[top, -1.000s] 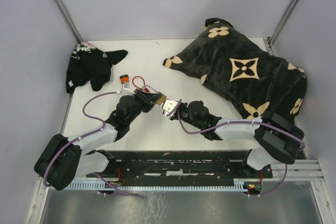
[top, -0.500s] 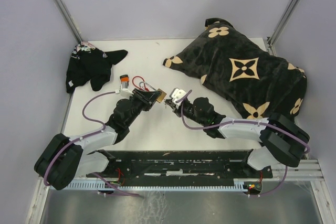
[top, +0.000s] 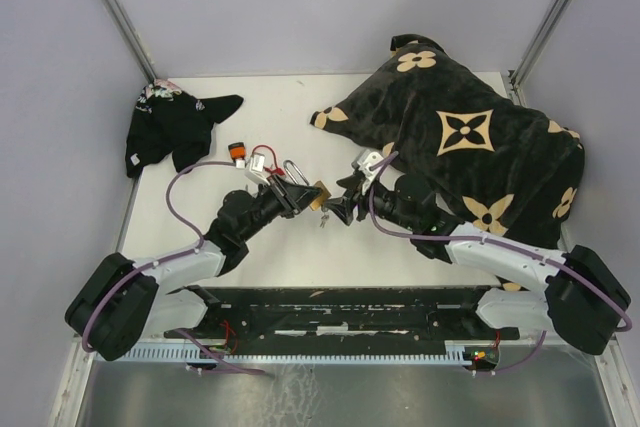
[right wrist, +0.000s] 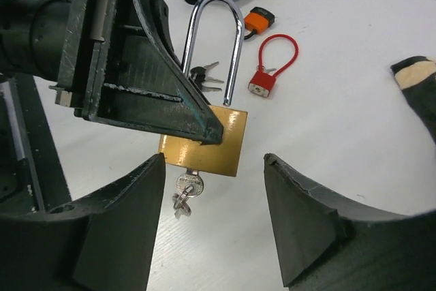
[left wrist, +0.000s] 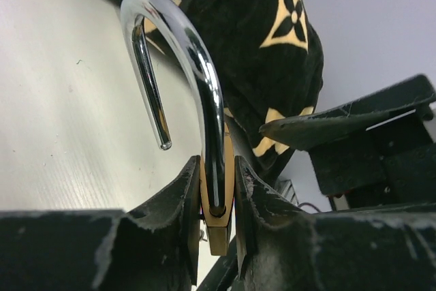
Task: Unlock with the key
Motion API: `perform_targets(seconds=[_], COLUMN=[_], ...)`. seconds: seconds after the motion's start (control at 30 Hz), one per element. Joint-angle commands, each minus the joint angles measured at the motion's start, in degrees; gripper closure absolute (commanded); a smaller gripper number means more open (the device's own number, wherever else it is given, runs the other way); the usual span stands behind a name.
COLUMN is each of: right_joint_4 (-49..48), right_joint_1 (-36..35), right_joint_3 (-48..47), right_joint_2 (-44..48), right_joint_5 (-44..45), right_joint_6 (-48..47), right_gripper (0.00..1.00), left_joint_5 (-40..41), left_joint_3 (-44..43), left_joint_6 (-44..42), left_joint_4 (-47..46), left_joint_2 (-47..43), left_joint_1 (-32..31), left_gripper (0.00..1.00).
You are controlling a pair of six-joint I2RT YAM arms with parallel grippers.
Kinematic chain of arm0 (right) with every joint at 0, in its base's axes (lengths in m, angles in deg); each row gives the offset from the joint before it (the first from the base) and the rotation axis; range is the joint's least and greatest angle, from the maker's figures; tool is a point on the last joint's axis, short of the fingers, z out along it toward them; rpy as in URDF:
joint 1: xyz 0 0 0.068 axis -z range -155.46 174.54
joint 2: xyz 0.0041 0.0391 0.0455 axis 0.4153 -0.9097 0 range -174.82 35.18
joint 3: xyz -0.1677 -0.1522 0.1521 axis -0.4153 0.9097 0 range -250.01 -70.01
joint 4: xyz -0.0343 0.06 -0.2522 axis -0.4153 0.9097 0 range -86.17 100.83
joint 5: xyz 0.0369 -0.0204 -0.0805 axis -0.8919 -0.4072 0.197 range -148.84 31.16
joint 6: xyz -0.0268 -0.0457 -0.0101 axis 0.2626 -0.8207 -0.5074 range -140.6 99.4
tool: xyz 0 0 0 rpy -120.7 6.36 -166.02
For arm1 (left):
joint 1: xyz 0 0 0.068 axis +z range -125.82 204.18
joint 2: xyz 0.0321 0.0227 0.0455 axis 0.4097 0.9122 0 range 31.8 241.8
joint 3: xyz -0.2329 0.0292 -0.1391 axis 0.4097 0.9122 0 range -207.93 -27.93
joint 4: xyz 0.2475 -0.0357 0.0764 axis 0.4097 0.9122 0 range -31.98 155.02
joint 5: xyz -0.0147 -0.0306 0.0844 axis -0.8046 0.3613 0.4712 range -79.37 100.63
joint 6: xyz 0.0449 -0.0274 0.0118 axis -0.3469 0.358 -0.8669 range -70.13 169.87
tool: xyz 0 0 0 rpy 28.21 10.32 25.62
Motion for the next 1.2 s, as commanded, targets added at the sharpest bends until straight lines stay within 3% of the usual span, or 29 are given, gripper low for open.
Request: perform_targets(seconds=[0.0, 0.23, 0.5, 0.63, 1.17], right_joint_4=[2.6, 11.7, 10.3, 5.3, -18.4], right_joint_1=[3.3, 8.3, 12.0, 13.3, 14.5], right_joint_3=[-2.1, -9.5, -8.7, -6.9, -6.3], right_joint_2=[2.5, 0.6, -3.1, -5.1, -14.9], right_joint_5=[-4.9, -15.0, -23.8, -27.8, -40.7], right_joint_6=[5.9, 12.4, 15.3, 18.3, 35.5], right_gripper=[0.32, 0.32, 0.29, 0.28, 0.47], left_joint_5=[-5.1, -11.9, -10.7, -10.1, -8.1], left_joint_3=[-3.0, -2.8, -2.0, -1.1, 1.6], left_joint_6=[-8.0, -11.9, -9.9, -7.6, 3.5], left_joint_4=[-8.0, -10.5, -13.1, -15.9, -31.9], left_joint_2=[-0.3, 0.6, 0.0, 0.2, 6.5], left_joint_1=[-0.2, -0.2, -0.2, -0.2, -0.2], left_gripper=[0.97, 0.97, 0.97, 0.97, 0.97])
